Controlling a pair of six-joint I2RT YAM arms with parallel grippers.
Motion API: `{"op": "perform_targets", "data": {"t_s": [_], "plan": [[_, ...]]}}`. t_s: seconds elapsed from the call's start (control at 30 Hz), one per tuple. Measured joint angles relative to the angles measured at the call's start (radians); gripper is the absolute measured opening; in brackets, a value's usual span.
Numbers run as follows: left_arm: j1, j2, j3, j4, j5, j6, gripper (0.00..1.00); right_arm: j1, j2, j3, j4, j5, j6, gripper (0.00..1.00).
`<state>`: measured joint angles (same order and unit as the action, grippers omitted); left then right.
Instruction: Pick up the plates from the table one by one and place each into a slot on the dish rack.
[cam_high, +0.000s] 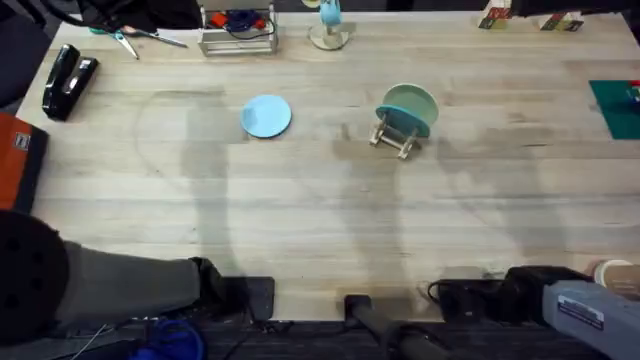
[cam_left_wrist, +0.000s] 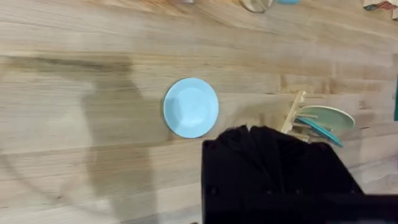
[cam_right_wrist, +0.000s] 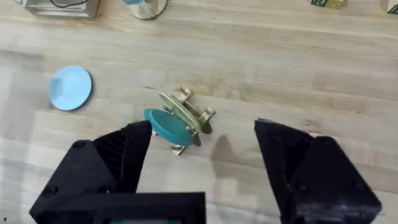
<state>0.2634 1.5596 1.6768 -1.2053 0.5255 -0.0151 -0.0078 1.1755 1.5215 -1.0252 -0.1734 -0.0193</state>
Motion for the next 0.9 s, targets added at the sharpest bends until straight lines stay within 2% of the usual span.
{"op": "perform_targets", "data": {"t_s": [0.1,0.2,0.4,0.53,0.67,0.9], "plan": [[0.000,0.000,0.000,0.000,0.003,0.001,0.042,0.000,0.000,0.000,0.000,0.000,0.000,0.995],[0.000,0.000,0.000,-0.020,0.044,0.065,0.042,0.000,0.000,0.000,0.000,0.000,0.000,0.994],[0.000,0.000,0.000,-0.102,0.168,0.275,0.042,0.000,0.000,0.000,0.000,0.000,0.000,0.994],[0.000,0.000,0.000,-0.143,0.200,0.379,0.041,0.000,0.000,0.000,0.000,0.000,0.000,0.994],[0.000,0.022,0.000,-0.146,0.216,0.431,0.040,0.000,0.000,0.000,0.000,0.000,0.000,0.994],[0.000,0.130,0.000,-0.145,0.221,0.471,0.040,0.000,0.000,0.000,0.000,0.000,0.000,0.994]]}}
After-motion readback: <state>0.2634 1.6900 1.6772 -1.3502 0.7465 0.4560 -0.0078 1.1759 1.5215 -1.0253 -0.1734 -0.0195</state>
